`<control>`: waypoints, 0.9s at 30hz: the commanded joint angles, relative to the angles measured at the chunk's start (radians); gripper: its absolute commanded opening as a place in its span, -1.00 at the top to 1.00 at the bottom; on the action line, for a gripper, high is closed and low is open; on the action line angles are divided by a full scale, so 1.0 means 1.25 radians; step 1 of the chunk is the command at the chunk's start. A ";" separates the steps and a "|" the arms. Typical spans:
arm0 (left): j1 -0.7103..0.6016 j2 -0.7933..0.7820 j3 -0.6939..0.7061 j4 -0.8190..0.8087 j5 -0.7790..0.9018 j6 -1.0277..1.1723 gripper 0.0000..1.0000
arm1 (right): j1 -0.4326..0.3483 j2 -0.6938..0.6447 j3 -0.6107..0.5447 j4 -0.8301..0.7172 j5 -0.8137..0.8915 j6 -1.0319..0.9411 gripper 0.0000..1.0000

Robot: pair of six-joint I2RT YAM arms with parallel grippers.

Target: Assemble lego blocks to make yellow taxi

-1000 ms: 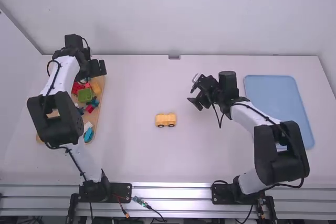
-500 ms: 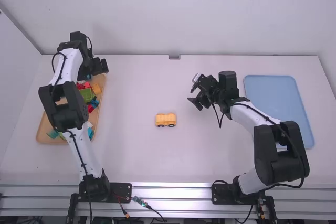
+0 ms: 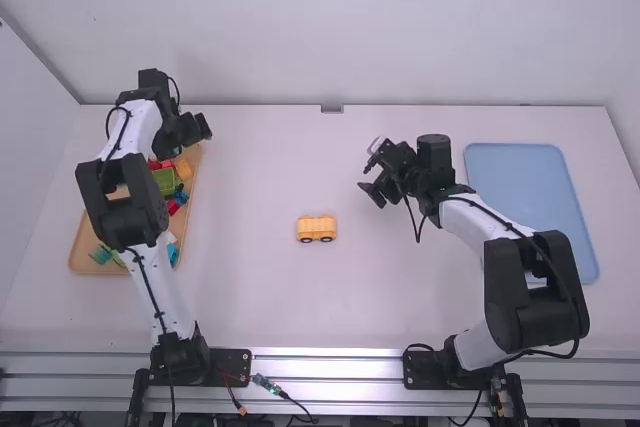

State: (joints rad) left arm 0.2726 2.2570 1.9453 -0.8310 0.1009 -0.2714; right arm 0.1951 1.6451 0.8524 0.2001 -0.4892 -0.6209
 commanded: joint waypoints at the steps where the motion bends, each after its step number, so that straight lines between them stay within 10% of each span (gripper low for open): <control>1: 0.011 0.006 -0.002 -0.001 -0.004 -0.058 -0.98 | 0.000 -0.018 0.005 0.002 0.037 0.013 -0.99; 27: 0.041 0.045 -0.004 0.005 0.040 -0.027 -0.59 | 0.001 -0.018 0.005 0.001 0.034 0.019 -0.99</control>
State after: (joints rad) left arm 0.3271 2.2967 1.9453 -0.8188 0.1116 -0.3359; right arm 0.1959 1.6447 0.8524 0.1997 -0.4423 -0.6044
